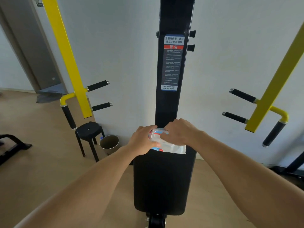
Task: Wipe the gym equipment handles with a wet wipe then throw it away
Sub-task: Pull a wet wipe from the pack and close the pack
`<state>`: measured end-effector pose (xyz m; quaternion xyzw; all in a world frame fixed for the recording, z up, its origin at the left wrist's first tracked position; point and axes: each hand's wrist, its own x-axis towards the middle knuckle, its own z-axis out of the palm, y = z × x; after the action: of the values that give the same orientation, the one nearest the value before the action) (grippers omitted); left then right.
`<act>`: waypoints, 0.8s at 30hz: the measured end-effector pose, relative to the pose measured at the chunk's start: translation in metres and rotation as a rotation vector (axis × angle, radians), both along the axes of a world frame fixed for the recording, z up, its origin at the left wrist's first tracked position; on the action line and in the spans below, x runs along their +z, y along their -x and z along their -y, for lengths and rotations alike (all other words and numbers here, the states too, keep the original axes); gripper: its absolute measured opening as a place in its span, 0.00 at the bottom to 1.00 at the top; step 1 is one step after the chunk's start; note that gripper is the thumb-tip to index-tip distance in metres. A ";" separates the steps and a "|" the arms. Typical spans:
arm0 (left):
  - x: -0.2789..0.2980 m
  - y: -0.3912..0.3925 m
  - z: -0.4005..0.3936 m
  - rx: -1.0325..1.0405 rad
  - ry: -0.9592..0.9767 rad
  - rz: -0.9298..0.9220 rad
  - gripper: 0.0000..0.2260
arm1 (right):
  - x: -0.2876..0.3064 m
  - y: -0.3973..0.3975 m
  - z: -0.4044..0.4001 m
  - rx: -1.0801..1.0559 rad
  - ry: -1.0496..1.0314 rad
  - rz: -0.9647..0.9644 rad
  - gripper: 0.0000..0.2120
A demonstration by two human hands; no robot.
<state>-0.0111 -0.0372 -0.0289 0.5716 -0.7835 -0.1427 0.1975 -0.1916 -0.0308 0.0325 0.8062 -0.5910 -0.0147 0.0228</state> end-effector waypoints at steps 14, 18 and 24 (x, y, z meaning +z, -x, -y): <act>0.000 0.002 0.000 -0.032 0.046 0.084 0.34 | -0.022 0.007 0.013 -0.230 0.137 0.357 0.11; 0.002 0.004 0.000 -0.059 0.044 0.118 0.33 | -0.010 0.011 0.012 -0.109 -0.077 0.289 0.15; -0.001 0.013 -0.003 -0.039 0.031 0.235 0.37 | 0.010 0.025 0.000 0.031 -0.069 0.147 0.13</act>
<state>-0.0239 -0.0347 -0.0302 0.5660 -0.8143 -0.0667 0.1104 -0.2165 -0.0305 0.0424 0.8146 -0.5776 0.0244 -0.0480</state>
